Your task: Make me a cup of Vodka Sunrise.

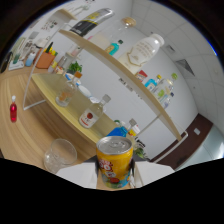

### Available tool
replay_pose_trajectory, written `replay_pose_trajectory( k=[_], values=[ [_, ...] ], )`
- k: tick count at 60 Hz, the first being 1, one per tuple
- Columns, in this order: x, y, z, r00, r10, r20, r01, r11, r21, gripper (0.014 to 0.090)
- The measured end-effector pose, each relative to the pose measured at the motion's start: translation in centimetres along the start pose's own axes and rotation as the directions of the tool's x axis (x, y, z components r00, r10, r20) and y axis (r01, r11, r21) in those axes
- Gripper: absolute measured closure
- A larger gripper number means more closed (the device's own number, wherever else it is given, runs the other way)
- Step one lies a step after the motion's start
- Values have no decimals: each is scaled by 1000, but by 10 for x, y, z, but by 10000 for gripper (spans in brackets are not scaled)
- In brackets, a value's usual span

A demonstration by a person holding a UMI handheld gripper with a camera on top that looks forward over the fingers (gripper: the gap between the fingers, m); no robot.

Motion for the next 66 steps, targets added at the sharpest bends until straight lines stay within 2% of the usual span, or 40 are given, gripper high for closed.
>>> replay_pose_trajectory(
  k=[9,20,31,38,45,52,58,62,66],
  values=[
    [-4,-19,1,902,-427,-71,430,902,42,539],
    [-12,-34,3,594,-790,-153,801,597,32,536],
    [-27,-38,11,223,-954,-198,974,227,0,535],
    [-35,-36,11,149,-972,-183,989,148,19,536],
    [-33,-41,6,214,-959,-187,977,211,35,537],
    [-17,-59,-9,428,-879,-208,903,422,73,534],
    [-1,-88,-32,721,-663,-202,693,684,227,538],
    [22,-108,-45,847,-492,-203,531,794,295,534],
    [49,-117,-60,939,-295,-178,342,867,364,530]
  ],
)
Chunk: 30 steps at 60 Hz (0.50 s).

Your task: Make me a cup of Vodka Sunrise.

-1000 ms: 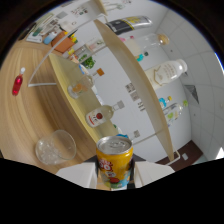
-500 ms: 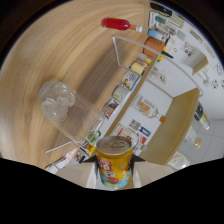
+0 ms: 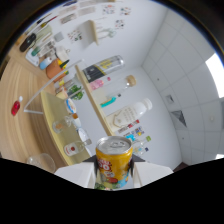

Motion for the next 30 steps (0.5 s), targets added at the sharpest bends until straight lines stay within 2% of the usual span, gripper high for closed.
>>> replay_pose_trajectory(
  k=[7,15,22,30],
  values=[
    [39,18,-13,937,346,-38,-346,938,15,530],
    [53,76,-26,758,649,-69,-651,759,-22,532],
    [36,145,-29,611,785,-101,-792,606,-78,530],
    [-15,217,-27,476,871,-125,-874,451,-181,530]
  ],
)
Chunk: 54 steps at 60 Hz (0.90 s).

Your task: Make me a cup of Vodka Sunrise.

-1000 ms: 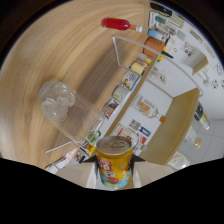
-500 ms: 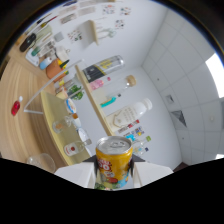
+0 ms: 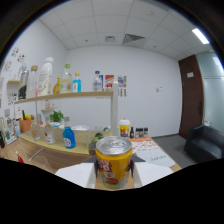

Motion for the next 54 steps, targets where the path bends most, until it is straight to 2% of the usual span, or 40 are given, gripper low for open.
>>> replay_pose_trajectory(
  k=[11,24,32,54],
  values=[
    [16,91,32,998,65,17,-62,986,-157,531],
    [4,147,52,996,76,48,-61,960,-273,530],
    [0,161,50,996,75,48,-56,948,-313,527],
    [1,171,29,999,39,27,-27,937,-349,511]
  ],
)
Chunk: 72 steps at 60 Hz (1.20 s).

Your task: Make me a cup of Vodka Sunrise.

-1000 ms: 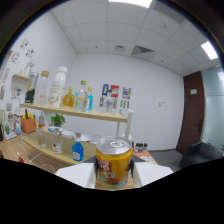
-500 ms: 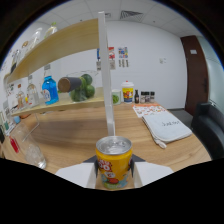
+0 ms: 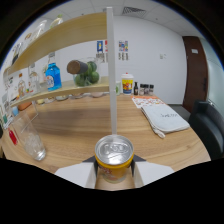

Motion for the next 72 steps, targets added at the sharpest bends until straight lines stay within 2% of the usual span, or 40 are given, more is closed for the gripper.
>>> replay_pose_trajectory(
  k=[4,6,11,12,19,25,32,40,50,63,72],
  values=[
    [1,1,-1,1000,-4,-9,4,1000,-16,500],
    [3,1,-2,1000,0,-24,-1,1000,-23,441],
    [9,-5,-12,997,-4,-75,1,999,-39,197],
    [9,-7,-15,996,-6,-85,2,999,-40,183],
    [-1,-36,-47,992,-34,-121,33,999,-7,190],
    [-27,-62,-80,991,-49,-129,54,998,40,194],
    [-80,-75,-112,996,-34,-83,41,996,76,194],
    [-148,-63,-128,1000,-5,-25,6,997,79,192],
    [-216,-47,-126,1000,2,12,-2,999,53,184],
    [-284,-124,-94,997,-13,75,0,984,177,181],
    [-315,-176,-55,996,-35,85,13,970,244,193]
  ],
)
